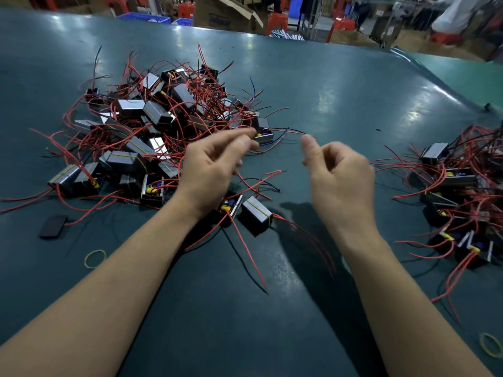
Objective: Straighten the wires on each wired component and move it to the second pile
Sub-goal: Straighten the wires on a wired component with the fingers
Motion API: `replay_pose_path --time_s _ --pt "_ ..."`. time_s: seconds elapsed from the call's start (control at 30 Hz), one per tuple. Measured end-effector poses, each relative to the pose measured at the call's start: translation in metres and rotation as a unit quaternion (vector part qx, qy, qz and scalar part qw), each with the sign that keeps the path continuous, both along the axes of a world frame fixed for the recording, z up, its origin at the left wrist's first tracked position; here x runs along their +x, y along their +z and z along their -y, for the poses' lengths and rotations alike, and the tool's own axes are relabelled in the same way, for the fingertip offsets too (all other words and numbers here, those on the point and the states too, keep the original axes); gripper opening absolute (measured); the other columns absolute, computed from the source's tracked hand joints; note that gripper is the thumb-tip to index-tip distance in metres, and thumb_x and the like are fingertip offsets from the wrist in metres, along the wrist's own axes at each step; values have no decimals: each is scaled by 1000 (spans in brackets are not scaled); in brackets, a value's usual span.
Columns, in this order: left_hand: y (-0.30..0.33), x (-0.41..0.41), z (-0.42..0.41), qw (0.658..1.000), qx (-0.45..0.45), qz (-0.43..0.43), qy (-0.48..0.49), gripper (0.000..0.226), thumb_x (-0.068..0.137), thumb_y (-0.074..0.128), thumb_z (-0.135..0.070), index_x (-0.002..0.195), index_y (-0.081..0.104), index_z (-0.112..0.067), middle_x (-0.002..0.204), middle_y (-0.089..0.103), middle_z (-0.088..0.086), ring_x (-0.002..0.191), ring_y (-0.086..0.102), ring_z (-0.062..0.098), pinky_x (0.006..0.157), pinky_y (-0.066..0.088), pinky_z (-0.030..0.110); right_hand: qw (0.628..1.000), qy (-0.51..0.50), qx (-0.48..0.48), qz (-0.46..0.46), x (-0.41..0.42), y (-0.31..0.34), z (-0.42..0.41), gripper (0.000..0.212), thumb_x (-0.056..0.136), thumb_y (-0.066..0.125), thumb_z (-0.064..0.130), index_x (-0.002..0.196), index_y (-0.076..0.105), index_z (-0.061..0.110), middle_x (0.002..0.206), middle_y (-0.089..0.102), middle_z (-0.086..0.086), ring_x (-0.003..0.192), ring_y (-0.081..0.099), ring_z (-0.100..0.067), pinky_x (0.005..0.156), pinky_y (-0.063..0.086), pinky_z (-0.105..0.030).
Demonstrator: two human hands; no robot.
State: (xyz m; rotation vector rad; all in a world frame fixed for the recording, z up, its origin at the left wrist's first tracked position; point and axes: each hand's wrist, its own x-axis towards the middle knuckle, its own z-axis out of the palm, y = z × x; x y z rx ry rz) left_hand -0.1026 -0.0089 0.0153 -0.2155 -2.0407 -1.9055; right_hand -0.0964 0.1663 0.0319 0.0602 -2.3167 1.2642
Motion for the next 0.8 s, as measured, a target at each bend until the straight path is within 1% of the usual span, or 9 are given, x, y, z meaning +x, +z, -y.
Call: replay_pose_path --time_s 0.07,0.13,0.27,0.37,0.43,0.5,0.63,0.73,0.8 --pt "5 -4 7 991 134 18 20 23 100 48 -17 103 69 -8 89 70 7 64 49 9 56 37 22 988 27 63 -136 13 9 12 28 94 60 37 77 64 15 66 59 4 63 52 -17 63 44 -35" --pt "8 -6 12 974 221 23 29 30 101 44 -24 97 68 -6 77 66 5 59 45 10 52 31 24 963 145 158 -165 27 7 33 21 92 60 30 87 69 11 84 64 -4 81 58 -24 73 47 -37" --pt "7 -6 17 966 249 25 71 36 102 43 -27 91 69 -4 66 61 1 54 42 9 51 27 23 900 204 384 16 34 -11 57 42 93 54 51 120 64 21 123 57 -1 117 48 -26 96 41 -40" --pt "4 -9 19 970 227 11 85 36 101 44 -27 89 70 -4 65 61 1 54 42 9 49 28 22 908 169 381 40 29 -15 50 37 92 52 48 121 62 27 126 54 2 114 51 -25 92 43 -37" --pt "0 -10 19 982 161 -4 100 34 100 46 -25 86 71 -7 65 63 -1 54 47 6 49 34 18 917 117 378 55 24 -12 37 32 90 54 44 114 63 25 119 54 2 109 53 -25 81 44 -35" --pt "-5 -9 17 992 6 -14 127 28 99 52 -23 84 73 -13 69 67 -5 58 55 2 55 42 19 920 73 375 92 17 -9 17 28 88 55 41 109 63 25 116 54 1 106 54 -26 73 42 -34" --pt "-10 -1 10 957 -244 -69 140 11 90 64 -14 92 75 -12 88 71 0 78 60 10 75 48 23 915 -44 355 187 -2 1 -38 27 88 56 18 113 67 14 124 58 -11 112 55 -35 91 48 -40" --pt "-7 2 14 882 -385 -129 240 17 89 61 -18 96 74 -10 91 70 6 88 58 28 79 47 38 913 -165 340 153 -10 5 -60 33 86 58 9 118 65 4 125 58 -20 119 49 -40 104 38 -40" --pt "-3 3 24 829 -443 -90 328 22 87 59 -23 100 73 -13 97 67 9 96 54 33 81 43 42 940 -149 297 75 -8 4 -48 30 89 58 10 118 65 6 124 59 -17 120 47 -37 103 30 -35"
